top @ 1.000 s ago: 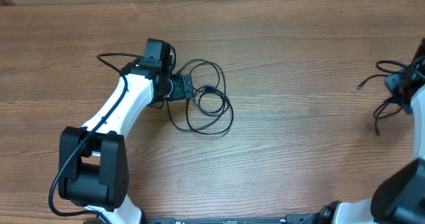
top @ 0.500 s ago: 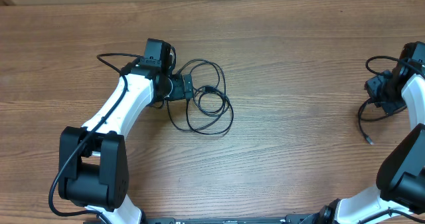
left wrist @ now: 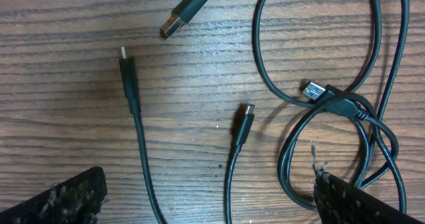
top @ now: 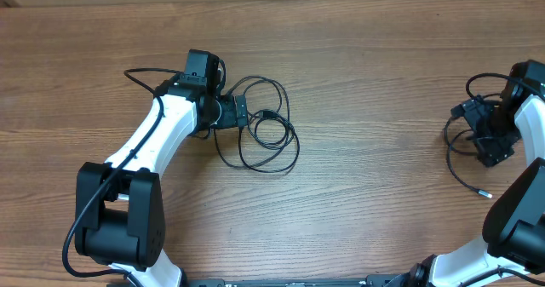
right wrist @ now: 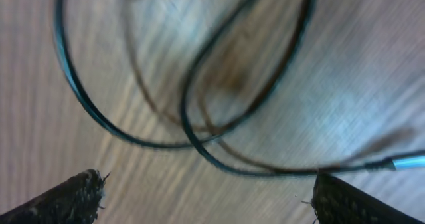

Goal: Untangle cables

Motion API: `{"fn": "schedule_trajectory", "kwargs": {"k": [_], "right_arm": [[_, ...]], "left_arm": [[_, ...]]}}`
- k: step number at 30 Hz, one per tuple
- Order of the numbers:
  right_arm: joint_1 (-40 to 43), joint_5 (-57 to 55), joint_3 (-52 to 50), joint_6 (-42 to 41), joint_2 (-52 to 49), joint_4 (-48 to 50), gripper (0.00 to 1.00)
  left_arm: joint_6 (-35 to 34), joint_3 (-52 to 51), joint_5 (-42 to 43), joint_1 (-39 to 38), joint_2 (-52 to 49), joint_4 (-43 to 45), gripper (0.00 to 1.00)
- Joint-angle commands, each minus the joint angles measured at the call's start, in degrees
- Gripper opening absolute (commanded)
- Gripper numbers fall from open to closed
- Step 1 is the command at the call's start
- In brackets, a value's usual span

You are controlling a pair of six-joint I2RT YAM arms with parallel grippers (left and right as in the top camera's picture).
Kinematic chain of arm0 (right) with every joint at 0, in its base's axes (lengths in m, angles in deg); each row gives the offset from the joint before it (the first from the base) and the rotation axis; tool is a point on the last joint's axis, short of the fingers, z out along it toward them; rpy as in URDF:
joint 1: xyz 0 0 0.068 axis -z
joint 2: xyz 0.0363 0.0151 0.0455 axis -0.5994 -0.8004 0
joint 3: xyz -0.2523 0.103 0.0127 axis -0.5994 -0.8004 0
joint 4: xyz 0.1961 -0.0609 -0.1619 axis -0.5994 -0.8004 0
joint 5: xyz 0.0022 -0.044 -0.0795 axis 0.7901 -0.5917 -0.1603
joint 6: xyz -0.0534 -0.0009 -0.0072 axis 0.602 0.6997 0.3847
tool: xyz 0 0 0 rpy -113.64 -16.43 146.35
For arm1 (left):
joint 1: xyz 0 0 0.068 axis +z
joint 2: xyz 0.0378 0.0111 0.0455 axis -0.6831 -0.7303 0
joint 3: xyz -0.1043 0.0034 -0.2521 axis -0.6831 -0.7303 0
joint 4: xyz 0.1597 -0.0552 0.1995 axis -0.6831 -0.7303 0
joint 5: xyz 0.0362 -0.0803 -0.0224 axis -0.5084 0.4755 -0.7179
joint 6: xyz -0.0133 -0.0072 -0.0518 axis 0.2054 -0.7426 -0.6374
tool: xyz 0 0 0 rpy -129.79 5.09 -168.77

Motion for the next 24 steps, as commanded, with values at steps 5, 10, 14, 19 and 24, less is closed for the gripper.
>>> {"fn": "schedule_trajectory", "kwargs": {"k": [5, 10, 14, 19, 24], "right_arm": [[-1.7, 11.4, -0.4, -0.2, 0.2, -2.1, 1.0], [-5.7, 13.7, -0.7, -0.3, 0.2, -1.1, 1.0], [-10.1, 13.6, -0.7, -1.3, 0.2, 0.7, 1.0], [-15.2, 13.6, -0.7, -1.3, 0.2, 4.0, 1.0], [-19.8, 12.4, -0.7, -1.3, 0.2, 6.5, 1.0]], "left_arm": [[0.5, -0.3, -0.4, -0.3, 0.2, 0.0, 1.0], [0.5, -0.3, -0.4, -0.3, 0.2, 0.0, 1.0], [0.5, -0.3, -0.4, -0.3, 0.2, 0.0, 0.99], [0.5, -0.3, -0.4, -0.3, 0.2, 0.0, 0.99], [0.5, -0.3, -0.4, -0.3, 0.2, 0.0, 1.0]]}}
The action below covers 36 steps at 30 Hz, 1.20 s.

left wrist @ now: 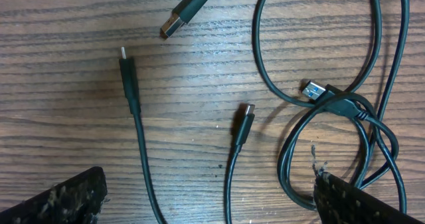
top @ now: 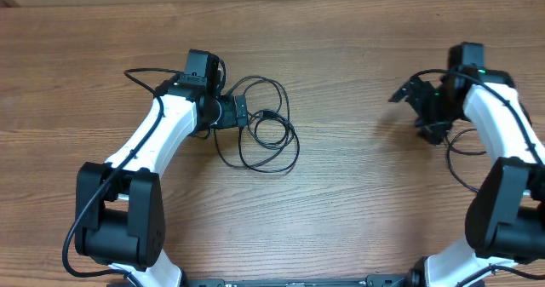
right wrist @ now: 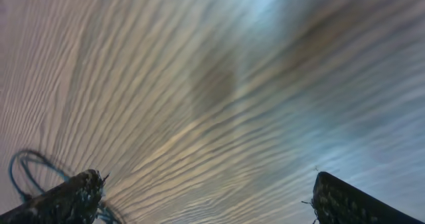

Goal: Untangle cables

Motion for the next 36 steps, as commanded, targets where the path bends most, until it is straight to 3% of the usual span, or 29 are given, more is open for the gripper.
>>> {"fn": "schedule_trajectory", "kwargs": {"k": [1, 16, 36], "right_arm": [[-2.8, -1.2, -0.7, -0.3, 0.2, 1.0, 1.0], [-8.4, -5.5, -0.7, -0.2, 0.2, 3.1, 0.97], [-16.2, -5.5, -1.0, -0.2, 0.2, 8.4, 1.0]], "left_arm": [[0.5, -0.3, -0.4, -0.3, 0.2, 0.0, 1.0], [0.5, -0.3, -0.4, -0.3, 0.2, 0.0, 1.0], [0.5, -0.3, -0.4, -0.3, 0.2, 0.0, 0.99]]}}
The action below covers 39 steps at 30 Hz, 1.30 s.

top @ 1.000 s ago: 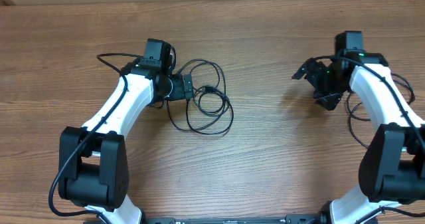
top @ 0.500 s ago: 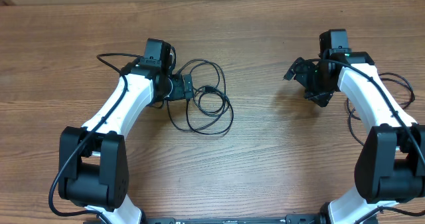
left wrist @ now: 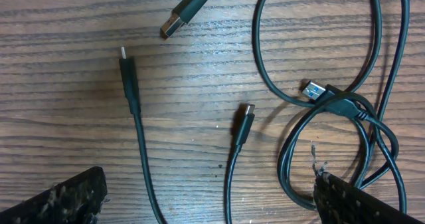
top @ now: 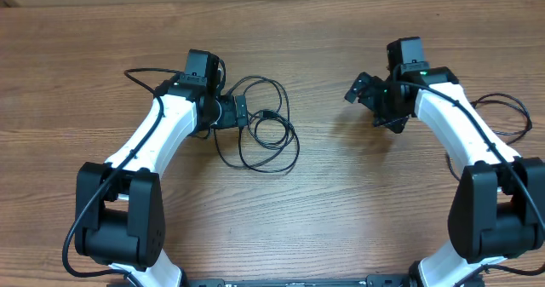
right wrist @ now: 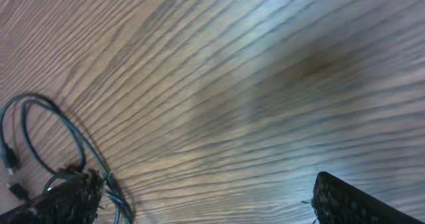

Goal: Untangle cables

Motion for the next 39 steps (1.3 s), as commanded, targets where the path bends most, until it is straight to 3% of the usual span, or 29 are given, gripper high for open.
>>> {"fn": "schedule_trajectory", "kwargs": {"k": [1, 25, 29, 34, 37, 39], "right_arm": [[-1.4, -0.6, -0.6, -0.2, 0.2, 1.0, 1.0], [-12.8, -0.6, -0.6, -0.2, 0.2, 5.5, 1.0], [-14.5, -0.6, -0.6, -0.2, 0.2, 5.4, 0.86], [-16.0, -0.6, -0.6, -0.2, 0.2, 5.6, 0.54], [-16.5, -0.6, -1.3, -0.2, 0.2, 6.7, 0.3], [-16.7, -0.6, -2.3, -0.2, 0.2, 7.6, 0.2]], "left_arm": [[0.5, -0.3, -0.4, -0.3, 0.2, 0.0, 1.0], [0.5, -0.3, -0.4, -0.3, 0.2, 0.0, 1.0], [0.5, -0.3, -0.5, -0.3, 0.2, 0.0, 0.99], [0.5, -0.3, -1.5, -0.3, 0.2, 1.4, 1.0], [0.5, -0.3, -1.9, -0.3, 0.2, 2.7, 1.0], [0.5, -0.3, -1.9, -0.3, 0.2, 2.8, 1.0]]}}
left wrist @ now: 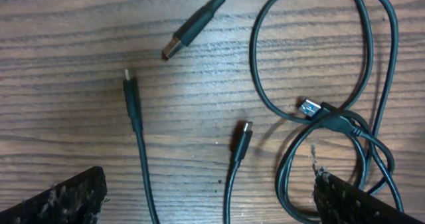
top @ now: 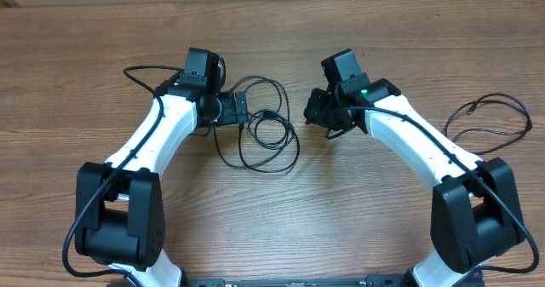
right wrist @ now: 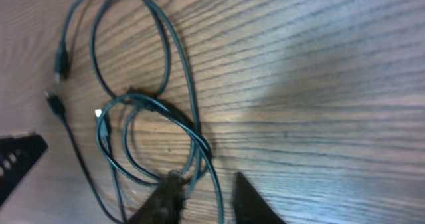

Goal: Untangle cables

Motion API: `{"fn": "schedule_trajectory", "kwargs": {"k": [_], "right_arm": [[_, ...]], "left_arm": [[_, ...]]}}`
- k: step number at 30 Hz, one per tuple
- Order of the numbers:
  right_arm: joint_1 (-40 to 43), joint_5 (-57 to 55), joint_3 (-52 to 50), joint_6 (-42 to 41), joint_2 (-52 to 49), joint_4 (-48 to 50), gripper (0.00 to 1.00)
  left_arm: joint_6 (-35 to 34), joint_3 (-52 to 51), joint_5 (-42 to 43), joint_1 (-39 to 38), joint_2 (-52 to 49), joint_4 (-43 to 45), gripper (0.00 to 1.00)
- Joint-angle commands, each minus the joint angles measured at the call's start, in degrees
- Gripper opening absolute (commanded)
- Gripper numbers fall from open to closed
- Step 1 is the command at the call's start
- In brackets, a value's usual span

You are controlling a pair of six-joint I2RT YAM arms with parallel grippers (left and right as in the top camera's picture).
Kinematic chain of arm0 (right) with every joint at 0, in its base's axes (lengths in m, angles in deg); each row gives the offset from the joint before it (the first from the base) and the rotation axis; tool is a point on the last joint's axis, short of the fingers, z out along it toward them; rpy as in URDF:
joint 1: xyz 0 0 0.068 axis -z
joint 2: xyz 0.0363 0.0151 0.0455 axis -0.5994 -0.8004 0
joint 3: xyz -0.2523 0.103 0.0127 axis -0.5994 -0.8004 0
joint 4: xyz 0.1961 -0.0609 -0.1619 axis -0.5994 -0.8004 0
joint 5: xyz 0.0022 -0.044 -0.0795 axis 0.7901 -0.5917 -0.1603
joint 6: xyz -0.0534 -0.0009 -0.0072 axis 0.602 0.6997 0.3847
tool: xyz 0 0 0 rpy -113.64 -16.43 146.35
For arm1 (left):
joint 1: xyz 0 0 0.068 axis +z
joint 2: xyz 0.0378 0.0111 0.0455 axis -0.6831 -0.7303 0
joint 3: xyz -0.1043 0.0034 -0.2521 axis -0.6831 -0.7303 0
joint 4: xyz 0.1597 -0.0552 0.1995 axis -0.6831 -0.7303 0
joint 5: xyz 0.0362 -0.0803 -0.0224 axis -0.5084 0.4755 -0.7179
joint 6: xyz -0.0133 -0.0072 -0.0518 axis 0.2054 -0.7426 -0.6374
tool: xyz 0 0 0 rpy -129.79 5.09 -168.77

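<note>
A tangle of thin black cables lies on the wooden table, seen again as tangle. Its loose ends show in the left wrist view: a USB-A plug, a thin plug, a USB-C plug and a blue-tongued plug. My left gripper hangs wide open at the tangle's left side, left gripper holding nothing. My right gripper is at the tangle's right edge; the right gripper has its jaws narrowed but apart, with one cable strand running between them.
A separate black cable lies loose at the far right of the table. Both white arms reach in from the near edge, the left arm and the right arm.
My right gripper moved left from mid-table to the tangle's right edge and its jaws narrowed from wide open. The left wrist view shifted slightly; the cables lie as before.
My right gripper was first wide open over the separate cable at the far right. It then stood further left at each moment, empty, with that cable left behind. Now it is at the tangle. My left gripper stayed open over the tangle's plug ends throughout.
</note>
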Motion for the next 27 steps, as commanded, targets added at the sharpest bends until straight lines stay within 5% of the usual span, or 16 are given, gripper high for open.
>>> {"fn": "schedule_trajectory", "kwargs": {"k": [1, 3, 10, 15, 21, 23, 27], "right_arm": [[-0.4, -0.5, -2.9, -0.1, 0.2, 1.9, 0.11], [-0.4, -0.5, -4.0, -0.1, 0.2, 2.9, 0.04], [-0.5, 1.6, -6.7, -4.6, 0.2, 4.1, 0.05], [-0.7, 1.6, -8.1, -4.6, 0.2, 4.8, 0.43], [-0.1, -2.8, -8.5, -9.1, 0.2, 5.9, 0.75], [0.5, -3.2, -8.5, -9.1, 0.2, 5.9, 1.0], [0.9, -3.1, -8.5, -8.8, 0.2, 3.9, 1.0]], "left_arm": [[0.5, -0.3, -1.1, -0.3, 0.2, 0.3, 0.99], [0.5, -0.3, -1.3, -0.3, 0.2, 0.1, 0.99], [0.5, -0.3, -1.3, -0.3, 0.2, 0.2, 1.0], [0.5, -0.3, -1.3, -0.3, 0.2, 0.1, 1.0], [3.5, 1.9, -1.3, -0.3, 0.2, -1.2, 1.0], [4.0, 4.8, -1.8, -0.3, 0.2, -3.5, 1.0], [4.1, 10.5, -3.0, -0.3, 0.2, -5.2, 1.0]]}}
